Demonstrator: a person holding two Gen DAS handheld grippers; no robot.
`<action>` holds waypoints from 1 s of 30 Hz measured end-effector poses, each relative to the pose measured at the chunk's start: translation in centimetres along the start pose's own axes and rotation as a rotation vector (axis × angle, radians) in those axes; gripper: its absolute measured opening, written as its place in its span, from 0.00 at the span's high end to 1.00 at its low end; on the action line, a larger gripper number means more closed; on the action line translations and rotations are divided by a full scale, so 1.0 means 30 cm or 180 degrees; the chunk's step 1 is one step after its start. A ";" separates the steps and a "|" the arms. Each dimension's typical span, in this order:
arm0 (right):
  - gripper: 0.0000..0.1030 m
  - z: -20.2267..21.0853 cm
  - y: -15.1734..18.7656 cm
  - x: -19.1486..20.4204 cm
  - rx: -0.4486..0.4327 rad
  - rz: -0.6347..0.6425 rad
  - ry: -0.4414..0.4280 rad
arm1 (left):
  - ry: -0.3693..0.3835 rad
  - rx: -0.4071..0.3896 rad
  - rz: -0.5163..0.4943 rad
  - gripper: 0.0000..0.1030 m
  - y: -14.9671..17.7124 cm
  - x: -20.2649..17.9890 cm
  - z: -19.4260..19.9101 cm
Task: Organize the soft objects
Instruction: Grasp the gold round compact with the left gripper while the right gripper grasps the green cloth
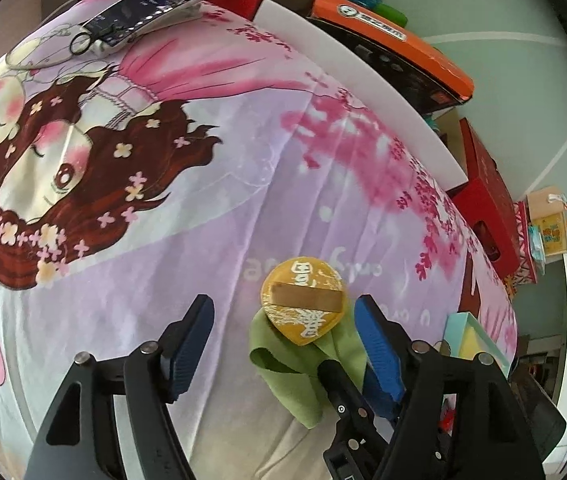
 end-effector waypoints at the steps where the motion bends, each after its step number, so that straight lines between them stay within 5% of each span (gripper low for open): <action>1: 0.77 -0.001 0.000 -0.003 0.0002 -0.0018 -0.0027 | 0.0012 0.0007 -0.0026 0.28 0.000 -0.007 -0.003; 4: 0.92 -0.001 0.000 -0.005 0.0012 -0.0039 -0.0047 | 0.0047 0.0048 -0.0110 0.28 0.002 -0.027 -0.020; 6: 0.94 -0.003 0.001 -0.006 0.0035 -0.0054 -0.0070 | 0.0034 0.0090 -0.0179 0.28 0.008 -0.040 -0.037; 15: 0.94 -0.005 0.004 -0.019 0.0061 -0.0134 -0.0113 | -0.0107 0.0154 -0.0373 0.29 0.026 -0.070 -0.099; 19: 0.94 -0.009 0.004 -0.021 0.0073 -0.0151 -0.0116 | -0.0079 0.0149 -0.0369 0.45 0.025 -0.069 -0.096; 30: 0.96 -0.002 0.006 -0.022 0.0045 -0.0145 -0.0089 | 0.0017 0.0060 -0.0267 0.49 0.017 -0.058 -0.062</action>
Point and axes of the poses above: each gripper's, at about its wrist camera, not at the fingertips, and z roughly against the way its jaws point, x to its left, y to its underside, the point moved 2 cm from there along -z, roughly the way its jaws point, and after that the axes turned 6 degrees about -x, right-handed, at the moved point
